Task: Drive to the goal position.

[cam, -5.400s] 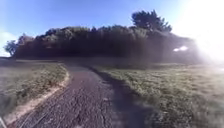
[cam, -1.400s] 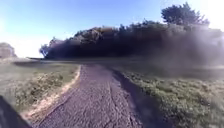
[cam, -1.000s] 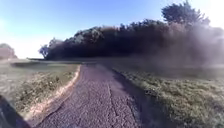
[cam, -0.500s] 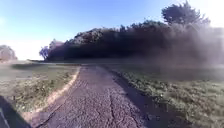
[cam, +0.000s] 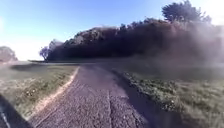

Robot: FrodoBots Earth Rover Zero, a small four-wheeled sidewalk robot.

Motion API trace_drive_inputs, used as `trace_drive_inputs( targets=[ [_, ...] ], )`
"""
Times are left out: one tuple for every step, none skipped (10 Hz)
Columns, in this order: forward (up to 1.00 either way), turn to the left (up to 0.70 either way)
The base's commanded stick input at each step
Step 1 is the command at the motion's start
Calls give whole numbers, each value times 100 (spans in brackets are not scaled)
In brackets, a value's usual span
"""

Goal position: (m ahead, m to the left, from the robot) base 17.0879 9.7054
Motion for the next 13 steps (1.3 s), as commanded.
trace_drive_inputs(
  targets=[
    [70, 14],
    [70, 14],
    [70, 14],
    [70, 14],
    [70, 14],
    [70, 14],
    [70, 14],
    [70, 14],
    [70, 14],
    [70, 14],
    [70, 14],
    [70, 14],
    [70, 14]
  ],
)
